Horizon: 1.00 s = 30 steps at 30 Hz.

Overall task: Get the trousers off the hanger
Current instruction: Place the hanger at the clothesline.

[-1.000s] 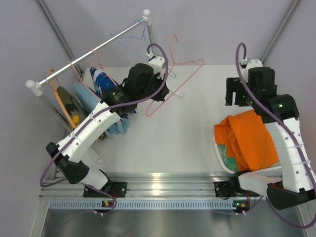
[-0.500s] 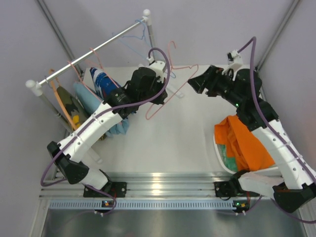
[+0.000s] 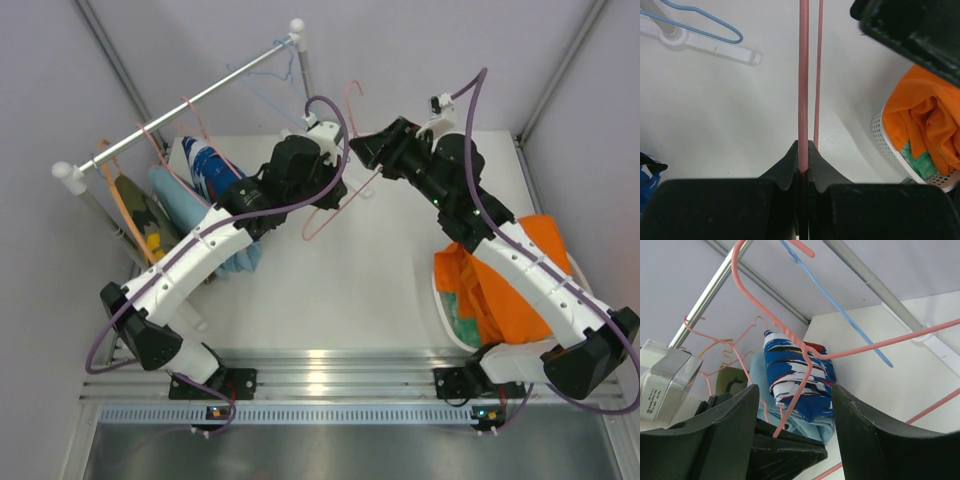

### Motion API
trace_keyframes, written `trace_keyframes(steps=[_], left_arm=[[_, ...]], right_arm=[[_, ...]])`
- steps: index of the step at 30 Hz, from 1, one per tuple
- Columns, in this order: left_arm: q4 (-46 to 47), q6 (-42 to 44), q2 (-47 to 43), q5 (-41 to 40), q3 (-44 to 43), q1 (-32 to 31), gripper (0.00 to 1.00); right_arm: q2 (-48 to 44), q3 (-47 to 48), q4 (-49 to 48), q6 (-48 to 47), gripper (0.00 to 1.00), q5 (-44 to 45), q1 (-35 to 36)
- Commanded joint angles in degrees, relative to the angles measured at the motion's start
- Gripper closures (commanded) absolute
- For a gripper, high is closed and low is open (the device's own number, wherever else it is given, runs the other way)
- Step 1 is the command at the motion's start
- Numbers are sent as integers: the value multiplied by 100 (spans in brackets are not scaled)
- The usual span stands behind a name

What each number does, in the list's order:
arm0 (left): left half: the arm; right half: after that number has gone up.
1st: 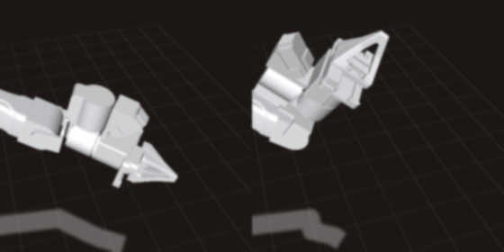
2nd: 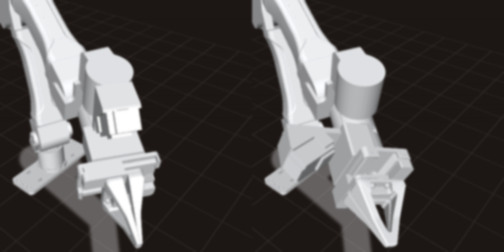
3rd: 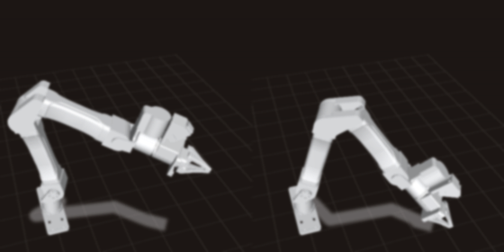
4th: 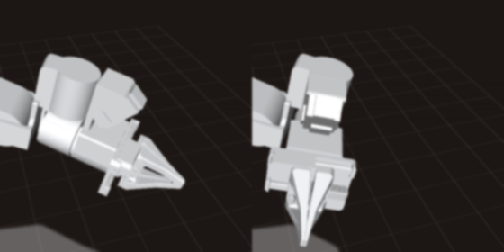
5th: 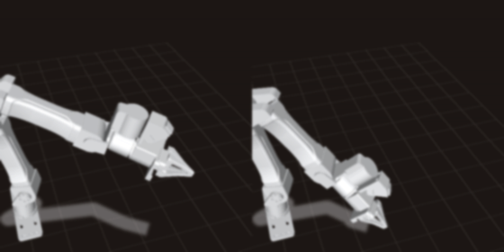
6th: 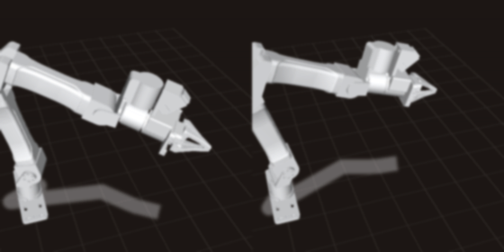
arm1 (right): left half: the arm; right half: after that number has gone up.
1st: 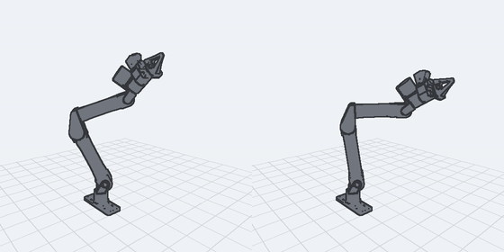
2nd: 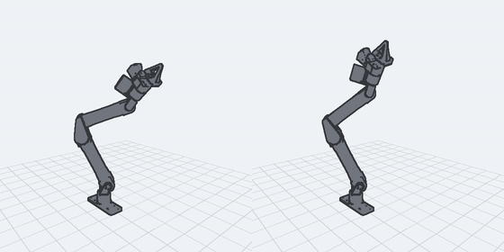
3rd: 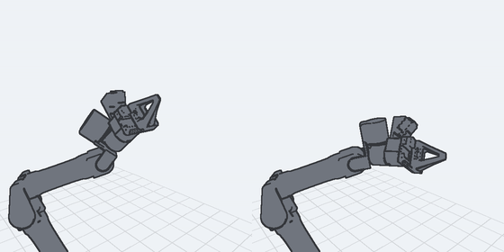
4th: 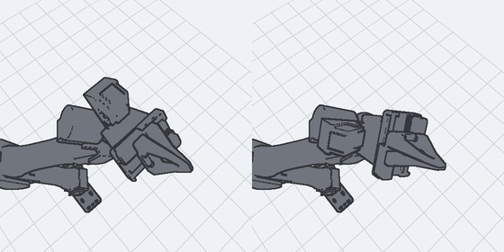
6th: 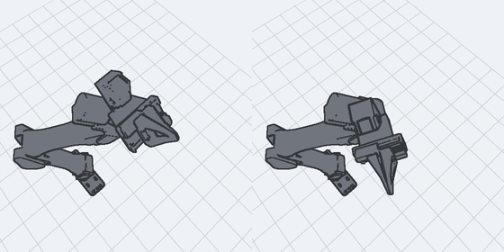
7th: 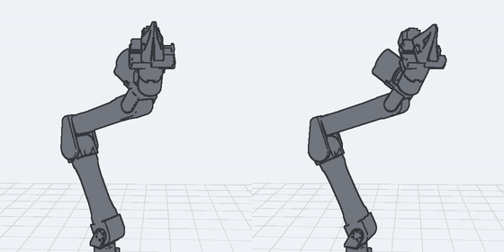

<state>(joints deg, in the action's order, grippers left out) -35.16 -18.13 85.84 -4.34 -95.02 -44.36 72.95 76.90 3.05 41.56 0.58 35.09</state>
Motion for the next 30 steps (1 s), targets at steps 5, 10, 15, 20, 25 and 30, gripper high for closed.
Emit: trace_keyframes(steps=[5, 10, 15, 20, 25, 30], left_arm=[[554, -59, 55, 161, -122, -55, 100], [624, -42, 47, 214, -113, -90, 100], [721, 99, 12, 354, 1, -126, 100], [905, 169, -164, 399, 212, -126, 100], [1002, 266, -340, 758, 274, -126, 81], [993, 354, -585, 1084, 212, -108, 54]], right_arm=[[360, 492, -428, -51, 44, 496, 235], [563, 536, -454, -78, 57, 610, 279], [510, 492, -603, -95, 78, 601, 279], [387, 405, -612, -157, 100, 540, 279], [220, 282, -516, -271, 100, 277, 226], [-35, 149, -384, -263, 100, -277, -71]])
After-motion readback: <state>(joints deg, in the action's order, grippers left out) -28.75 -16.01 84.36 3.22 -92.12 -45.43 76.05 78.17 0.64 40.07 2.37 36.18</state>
